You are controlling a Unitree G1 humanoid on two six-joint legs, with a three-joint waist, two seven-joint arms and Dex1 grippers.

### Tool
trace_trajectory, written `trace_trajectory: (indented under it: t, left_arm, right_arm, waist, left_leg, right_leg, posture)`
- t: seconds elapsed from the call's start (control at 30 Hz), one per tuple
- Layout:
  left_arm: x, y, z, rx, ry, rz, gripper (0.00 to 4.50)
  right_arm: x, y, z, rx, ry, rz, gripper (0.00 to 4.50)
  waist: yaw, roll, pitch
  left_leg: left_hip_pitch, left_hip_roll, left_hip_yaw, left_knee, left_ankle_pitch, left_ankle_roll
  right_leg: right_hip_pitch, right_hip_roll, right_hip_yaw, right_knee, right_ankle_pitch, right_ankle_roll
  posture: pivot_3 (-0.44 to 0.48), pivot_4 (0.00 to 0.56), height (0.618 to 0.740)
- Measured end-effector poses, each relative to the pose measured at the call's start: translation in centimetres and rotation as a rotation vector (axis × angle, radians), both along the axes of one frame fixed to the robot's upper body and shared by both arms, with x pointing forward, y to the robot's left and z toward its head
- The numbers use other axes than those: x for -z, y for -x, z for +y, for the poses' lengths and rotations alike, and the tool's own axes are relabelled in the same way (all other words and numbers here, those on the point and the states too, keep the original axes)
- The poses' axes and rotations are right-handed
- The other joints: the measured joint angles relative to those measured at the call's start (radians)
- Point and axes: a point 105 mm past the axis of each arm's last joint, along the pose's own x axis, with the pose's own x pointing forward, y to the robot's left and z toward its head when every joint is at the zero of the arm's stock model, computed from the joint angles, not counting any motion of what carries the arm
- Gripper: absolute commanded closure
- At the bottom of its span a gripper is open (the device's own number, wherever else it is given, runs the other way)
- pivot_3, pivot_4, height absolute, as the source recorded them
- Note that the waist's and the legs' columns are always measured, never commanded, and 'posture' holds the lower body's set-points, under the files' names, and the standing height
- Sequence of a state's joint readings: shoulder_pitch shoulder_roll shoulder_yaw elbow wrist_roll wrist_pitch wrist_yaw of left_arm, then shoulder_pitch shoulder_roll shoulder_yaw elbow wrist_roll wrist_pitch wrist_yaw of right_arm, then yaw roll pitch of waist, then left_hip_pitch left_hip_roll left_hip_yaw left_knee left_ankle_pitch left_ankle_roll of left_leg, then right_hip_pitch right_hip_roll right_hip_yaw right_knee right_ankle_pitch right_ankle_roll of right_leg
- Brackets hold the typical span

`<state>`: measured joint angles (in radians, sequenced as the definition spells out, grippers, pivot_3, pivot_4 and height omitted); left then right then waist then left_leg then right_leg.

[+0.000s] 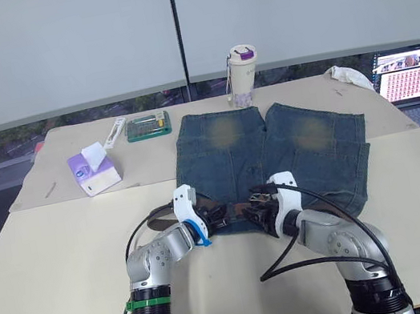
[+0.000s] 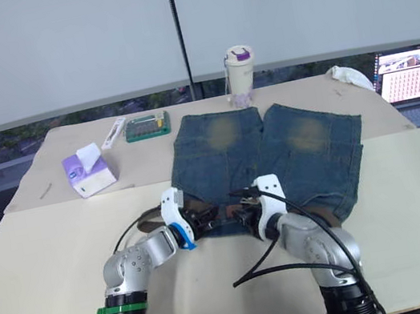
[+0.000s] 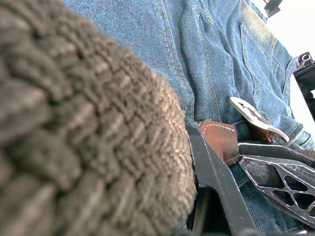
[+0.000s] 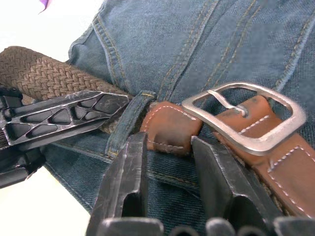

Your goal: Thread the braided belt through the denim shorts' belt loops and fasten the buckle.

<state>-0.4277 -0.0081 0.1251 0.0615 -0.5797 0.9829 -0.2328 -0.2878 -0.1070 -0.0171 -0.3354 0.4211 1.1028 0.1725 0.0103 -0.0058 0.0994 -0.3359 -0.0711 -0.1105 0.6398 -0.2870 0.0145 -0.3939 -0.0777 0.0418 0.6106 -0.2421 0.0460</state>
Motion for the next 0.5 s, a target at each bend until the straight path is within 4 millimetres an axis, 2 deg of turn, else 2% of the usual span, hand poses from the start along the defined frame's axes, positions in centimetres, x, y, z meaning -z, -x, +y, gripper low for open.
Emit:
trace_trajectory:
  t: [0.1, 0.13, 0.17, 0.5]
  left_arm:
    - [0.0, 0.0, -0.1, 0.002, -0.005, -0.004, 4.5]
    - [0.0, 0.0, -0.1, 0.002, -0.004, -0.006, 4.5]
    - [0.0, 0.0, -0.2, 0.003, -0.004, -0.007, 4.5]
    - [-0.1, 0.0, -0.2, 0.003, 0.0, -0.018, 4.5]
  right_arm:
    - [-0.2, 0.0, 0.4, -0.014, 0.005, -0.007, 0.85]
    - [-0.2, 0.0, 0.5, -0.019, 0.004, -0.009, 0.31]
    - [-0.3, 0.0, 0.6, -0.021, 0.002, -0.011, 0.01]
    - [-0.7, -0.2, 1.2, 0.05, -0.162, 0.043, 0.01]
  waist:
    - [0.001, 0.0, 0.0]
    - [0.001, 0.0, 0.0]
    - [0.001, 0.0, 0.0]
    - [0.001, 0.0, 0.0]
  left_leg:
    - [0.0, 0.0, 0.0, 0.0, 0.0, 0.0]
    - [0.0, 0.0, 0.0, 0.0, 0.0, 0.0]
    - [0.0, 0.0, 0.0, 0.0, 0.0, 0.0]
    - [0.0, 0.0, 0.0, 0.0, 0.0, 0.0]
  right_leg:
    - [0.0, 0.0, 0.0, 0.0, 0.0, 0.0]
    - [0.001, 0.0, 0.0, 0.0, 0.0, 0.0]
    - [0.001, 0.0, 0.0, 0.0, 0.0, 0.0]
    - [0.0, 0.0, 0.0, 0.0, 0.0, 0.0]
  posture:
    - [0.0, 0.15, 0.74]
    - [0.0, 0.15, 0.74]
    - [0.0, 0.15, 0.74]
    - [0.0, 0.15, 0.74]
